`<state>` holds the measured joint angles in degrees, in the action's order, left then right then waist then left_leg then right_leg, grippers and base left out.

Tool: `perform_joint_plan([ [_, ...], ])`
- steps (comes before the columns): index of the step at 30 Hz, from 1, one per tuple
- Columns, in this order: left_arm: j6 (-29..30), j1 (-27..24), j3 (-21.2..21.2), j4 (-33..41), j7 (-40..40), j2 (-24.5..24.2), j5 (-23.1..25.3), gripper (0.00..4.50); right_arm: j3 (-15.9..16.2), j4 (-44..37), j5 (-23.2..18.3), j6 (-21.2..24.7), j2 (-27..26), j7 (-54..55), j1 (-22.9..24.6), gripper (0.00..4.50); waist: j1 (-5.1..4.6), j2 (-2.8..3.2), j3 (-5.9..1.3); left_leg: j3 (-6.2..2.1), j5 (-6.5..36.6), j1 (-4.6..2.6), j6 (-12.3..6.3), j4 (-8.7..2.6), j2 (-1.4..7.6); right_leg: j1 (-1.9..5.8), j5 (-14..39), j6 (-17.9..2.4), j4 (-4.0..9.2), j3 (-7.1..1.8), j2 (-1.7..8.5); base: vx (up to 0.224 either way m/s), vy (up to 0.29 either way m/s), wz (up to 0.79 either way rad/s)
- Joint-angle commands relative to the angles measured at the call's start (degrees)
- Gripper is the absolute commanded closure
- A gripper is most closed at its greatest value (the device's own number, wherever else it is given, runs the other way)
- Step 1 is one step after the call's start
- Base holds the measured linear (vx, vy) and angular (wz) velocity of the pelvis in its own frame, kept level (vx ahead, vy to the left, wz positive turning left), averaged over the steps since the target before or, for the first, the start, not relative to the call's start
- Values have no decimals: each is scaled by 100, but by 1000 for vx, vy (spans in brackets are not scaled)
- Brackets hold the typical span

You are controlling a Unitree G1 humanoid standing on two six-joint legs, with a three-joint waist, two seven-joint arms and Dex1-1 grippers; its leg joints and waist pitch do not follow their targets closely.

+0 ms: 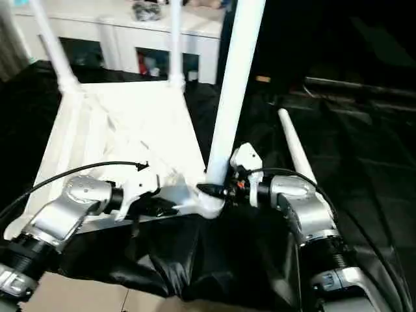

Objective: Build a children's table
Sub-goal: Insert table leg to table base

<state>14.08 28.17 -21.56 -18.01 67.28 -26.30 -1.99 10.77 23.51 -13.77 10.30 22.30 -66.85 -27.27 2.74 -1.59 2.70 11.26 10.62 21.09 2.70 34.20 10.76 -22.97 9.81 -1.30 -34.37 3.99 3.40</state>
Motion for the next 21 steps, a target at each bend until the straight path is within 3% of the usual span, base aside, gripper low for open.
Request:
perform_joint_plan([
  [1, -78, 168, -138, 434, 311, 55, -201, 450, 485, 307, 205, 204, 42, -271, 282, 262, 20, 50, -339, -145, 1262, -102, -171, -405, 306, 252, 1386, -1218, 405, -311, 492, 0, 0, 0],
  [4, -87, 226, -144, 361, 323, 45, -132, 450, 533, 296, 241, 88, 66, -387, 333, 262, 41, 83, -330, -147, 1369, -117, -107, -412, 305, 243, 1525, -1199, 423, -309, 491, 0, 0, 0],
  [7, -102, 293, -127, 255, 275, 64, -80, 450, 555, 266, 242, 54, 72, -438, 388, 262, 62, 70, -309, -156, 1665, -157, -5, -426, 304, 223, 1946, -1113, 473, -310, 493, 0, 0, 0],
  [8, -113, 320, -109, 204, 233, 89, -65, 450, 570, 253, 259, 31, 71, -461, 419, 262, 64, 99, -307, -165, 1678, -151, 12, -431, 304, 227, 1972, -1102, 471, -311, 493, 0, 0, 0],
  [14, -69, 391, 9, 112, -28, 250, -56, 450, 468, 423, 340, -99, -56, -224, 359, 262, 61, 91, -318, -172, 1696, -147, 36, -438, 307, 230, 1915, -1099, 471, -308, 493, 0, 0, 0],
  [18, 56, 551, 216, -58, -652, 554, -17, 450, 162, 928, 492, -256, -370, 718, 112, 262, 25, 75, -294, -184, 1898, -147, 117, -429, 287, 211, 2377, -1014, 512, -294, 511, 0, 0, 0],
  [20, 271, 699, 424, -177, -1414, 926, 70, 450, -171, 1727, 714, -343, -744, 2185, -265, 262, -52, 79, -260, -211, 2115, -151, 199, -426, 262, 174, 2939, -851, 568, -253, 506, -26, 4, -5],
  [21, 279, 703, 429, -179, -1435, 939, 73, 450, -182, 1755, 716, -341, -757, 2232, -278, 262, -116, 62, -277, -243, 2153, -127, 250, -419, 241, 213, 3172, -727, 590, -209, 514, -52, 7, -10],
])
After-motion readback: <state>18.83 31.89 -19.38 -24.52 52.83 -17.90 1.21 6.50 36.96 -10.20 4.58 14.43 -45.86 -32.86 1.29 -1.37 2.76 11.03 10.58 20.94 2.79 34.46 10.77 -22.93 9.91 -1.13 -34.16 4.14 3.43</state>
